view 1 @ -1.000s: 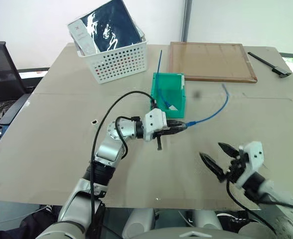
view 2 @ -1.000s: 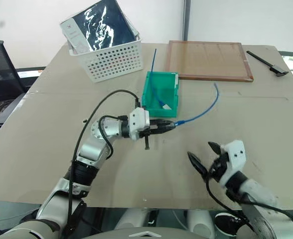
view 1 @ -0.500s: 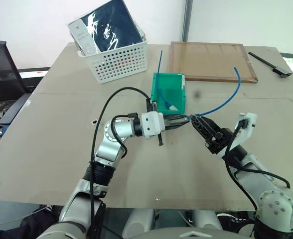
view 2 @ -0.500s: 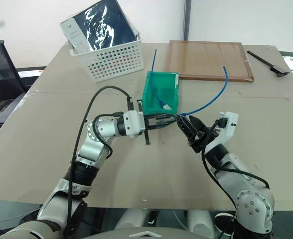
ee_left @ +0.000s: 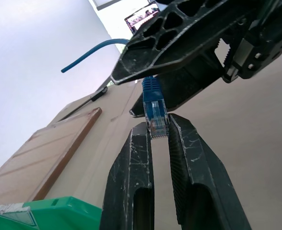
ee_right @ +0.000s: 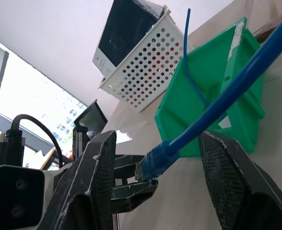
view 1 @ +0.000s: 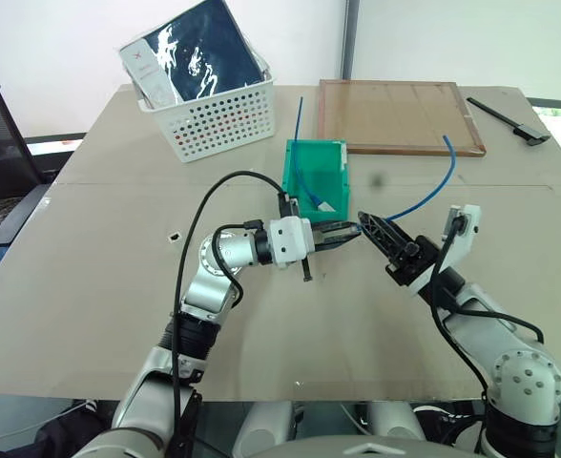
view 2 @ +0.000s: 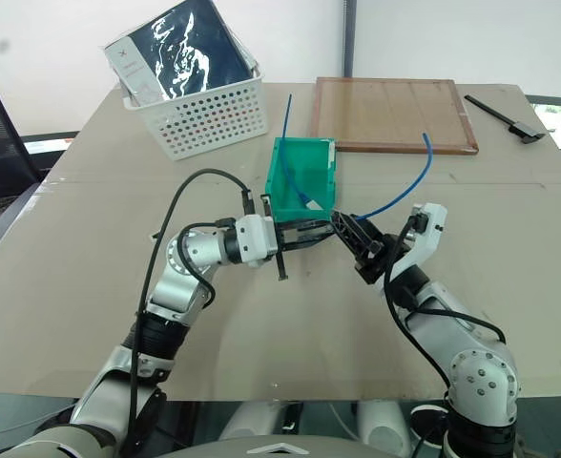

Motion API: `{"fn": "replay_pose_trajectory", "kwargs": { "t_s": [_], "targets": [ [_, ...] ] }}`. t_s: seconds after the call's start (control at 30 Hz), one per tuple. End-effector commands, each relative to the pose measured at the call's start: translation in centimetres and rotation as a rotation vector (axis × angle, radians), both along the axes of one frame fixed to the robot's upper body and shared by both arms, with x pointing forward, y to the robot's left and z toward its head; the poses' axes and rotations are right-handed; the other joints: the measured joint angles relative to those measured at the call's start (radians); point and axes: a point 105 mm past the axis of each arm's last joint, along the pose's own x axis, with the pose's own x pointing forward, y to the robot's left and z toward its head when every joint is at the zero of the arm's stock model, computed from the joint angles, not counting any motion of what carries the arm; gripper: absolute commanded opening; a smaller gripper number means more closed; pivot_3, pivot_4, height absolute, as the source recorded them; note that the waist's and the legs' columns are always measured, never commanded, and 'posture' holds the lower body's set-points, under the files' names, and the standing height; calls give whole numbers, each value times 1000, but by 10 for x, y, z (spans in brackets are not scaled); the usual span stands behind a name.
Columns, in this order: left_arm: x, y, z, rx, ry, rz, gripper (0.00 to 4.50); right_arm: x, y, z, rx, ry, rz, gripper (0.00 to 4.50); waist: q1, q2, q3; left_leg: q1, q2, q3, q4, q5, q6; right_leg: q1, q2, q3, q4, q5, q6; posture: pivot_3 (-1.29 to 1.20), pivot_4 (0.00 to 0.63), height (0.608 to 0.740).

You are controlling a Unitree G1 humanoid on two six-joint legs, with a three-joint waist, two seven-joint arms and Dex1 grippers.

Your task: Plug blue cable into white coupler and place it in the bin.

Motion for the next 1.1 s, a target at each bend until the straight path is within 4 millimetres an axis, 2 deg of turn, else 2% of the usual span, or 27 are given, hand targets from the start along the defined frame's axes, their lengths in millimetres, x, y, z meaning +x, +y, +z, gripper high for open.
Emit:
{"fn": "replay_pose_trajectory", "kwargs": {
  "t_s": [0.03,0.77,1.1],
  "targets": [
    [-4,-1,10,-26,-40,1,0,-3,2,11,22,-46,28,2388,0,0,0,0,0,0,0,0,0,0,0,0,0,0,0,0,150,740],
    [-7,0,10,-38,-25,9,0,3,-1,10,-10,-50,20,2388,0,0,0,0,0,0,0,0,0,0,0,0,0,0,0,0,150,740],
    [-7,0,10,-43,-18,11,0,8,-3,7,-84,-62,-26,2388,1,0,0,0,0,0,0,0,0,0,0,0,0,0,0,0,150,740]
  ]
}}
